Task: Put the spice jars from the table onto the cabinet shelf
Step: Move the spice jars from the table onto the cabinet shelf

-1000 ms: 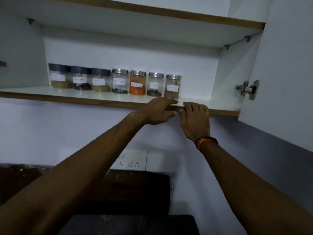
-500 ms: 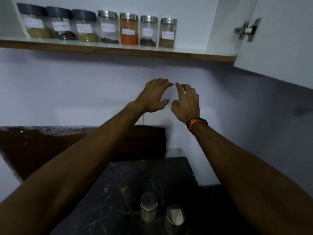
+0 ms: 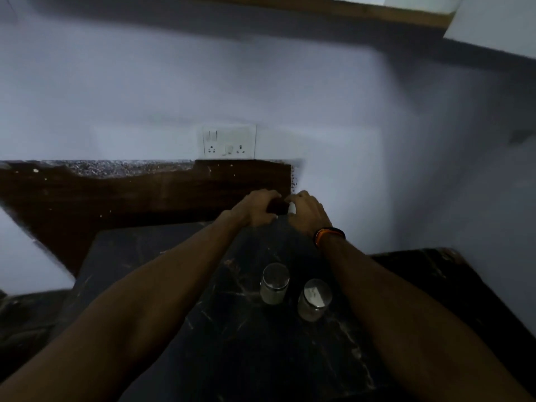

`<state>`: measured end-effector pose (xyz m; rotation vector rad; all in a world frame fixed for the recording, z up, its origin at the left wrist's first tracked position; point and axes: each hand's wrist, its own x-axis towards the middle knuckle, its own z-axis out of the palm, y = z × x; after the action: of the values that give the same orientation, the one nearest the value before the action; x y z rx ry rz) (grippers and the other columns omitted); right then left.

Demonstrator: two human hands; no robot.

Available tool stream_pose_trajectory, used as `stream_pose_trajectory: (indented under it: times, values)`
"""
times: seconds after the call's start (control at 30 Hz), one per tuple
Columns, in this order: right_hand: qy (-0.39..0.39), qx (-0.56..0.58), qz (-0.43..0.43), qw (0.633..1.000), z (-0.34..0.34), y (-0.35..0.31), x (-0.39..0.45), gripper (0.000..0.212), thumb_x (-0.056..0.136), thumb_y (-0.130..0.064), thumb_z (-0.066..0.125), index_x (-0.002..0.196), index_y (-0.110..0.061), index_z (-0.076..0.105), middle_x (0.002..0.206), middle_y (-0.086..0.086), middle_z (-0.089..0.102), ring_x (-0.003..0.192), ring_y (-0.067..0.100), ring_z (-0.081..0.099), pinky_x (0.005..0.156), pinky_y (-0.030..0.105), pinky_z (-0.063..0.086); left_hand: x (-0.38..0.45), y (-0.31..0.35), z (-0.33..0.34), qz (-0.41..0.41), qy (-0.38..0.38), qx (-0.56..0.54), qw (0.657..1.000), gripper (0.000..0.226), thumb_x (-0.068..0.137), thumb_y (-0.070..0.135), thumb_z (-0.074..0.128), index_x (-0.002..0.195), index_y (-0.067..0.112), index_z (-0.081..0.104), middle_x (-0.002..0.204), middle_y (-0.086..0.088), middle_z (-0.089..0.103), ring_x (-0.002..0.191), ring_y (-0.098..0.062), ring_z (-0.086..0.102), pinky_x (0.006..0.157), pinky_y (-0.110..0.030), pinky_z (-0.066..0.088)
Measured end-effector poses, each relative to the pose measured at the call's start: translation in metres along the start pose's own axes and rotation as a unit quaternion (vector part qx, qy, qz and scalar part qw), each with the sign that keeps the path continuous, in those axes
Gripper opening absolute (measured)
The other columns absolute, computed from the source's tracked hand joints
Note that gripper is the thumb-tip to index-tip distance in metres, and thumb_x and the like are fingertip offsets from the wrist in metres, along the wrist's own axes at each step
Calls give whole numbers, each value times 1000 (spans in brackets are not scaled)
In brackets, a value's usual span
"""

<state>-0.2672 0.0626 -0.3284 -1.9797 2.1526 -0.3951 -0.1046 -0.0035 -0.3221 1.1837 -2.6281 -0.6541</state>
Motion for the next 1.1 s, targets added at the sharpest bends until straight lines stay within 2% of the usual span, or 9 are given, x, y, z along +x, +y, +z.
stream_pose_trajectory:
  times: [0.1,0.23,0.33,0.47,0.53,0.6,0.93,1.0,1.1]
  values:
    - [-27,-37,-3,999,32,-1,-19,37,94,-37,55,128,-21,59,125,8,57,112,29,58,87,33,42,-15,-15,31,-15,-38,-10,999,55,88,25,70,138,15,50,132,-9,55,122,-26,53,105,-41,43]
    - [-73,36,32,996,75,-1,-38,40,92,-29,62,129,-15,59,132,15,57,121,33,54,105,45,44,-35,-29,60,-20,-48,-41,998,41,91,15,66,130,14,55,128,-6,57,121,-22,54,100,-32,41]
    - [-111,41,60,991,97,1,-48,37,89,-29,65,123,-17,61,126,12,57,116,32,57,101,46,47,-49,-35,76,-33,-65,-51,996,40,91,14,65,131,12,56,131,-9,58,123,-24,54,102,-36,44]
    - [-133,41,99,985,126,4,-58,49,87,-37,69,130,-17,55,128,13,53,116,35,56,99,49,49,-64,-49,99,-67,-80,-96,990,45,89,16,68,131,15,55,131,-7,58,122,-24,56,102,-39,48]
    - [-150,20,105,983,138,3,-63,64,85,-43,70,139,-18,48,135,13,49,121,36,51,101,48,47,-69,-53,109,-90,-83,-109,987,47,89,15,67,134,14,52,134,-9,57,123,-24,55,102,-37,47]
    - [-158,-5,114,981,148,0,-66,76,82,-51,68,144,-18,42,139,13,46,125,36,47,102,49,45,-73,-57,118,-114,-85,-112,983,48,90,14,66,136,13,51,135,-10,56,125,-25,54,104,-40,47]
    - [-176,-26,123,976,171,12,-64,99,74,-68,68,152,-23,28,144,17,40,130,38,42,99,50,46,-67,-62,138,-194,-94,-165,962,51,92,17,63,140,17,47,134,-8,57,117,-22,58,96,-36,52]
    - [-181,-32,120,976,172,13,-61,98,73,-68,70,151,-23,30,143,17,41,130,37,43,97,49,48,-64,-61,138,-209,-82,-186,957,49,94,15,61,141,16,47,133,-8,57,117,-22,58,95,-35,52]
    - [-178,-42,102,978,171,12,-59,84,76,-60,71,143,-22,38,139,15,47,126,36,45,94,48,50,-64,-63,139,-230,-66,-218,946,43,97,15,56,139,16,49,129,-6,57,115,-20,57,98,-37,50]
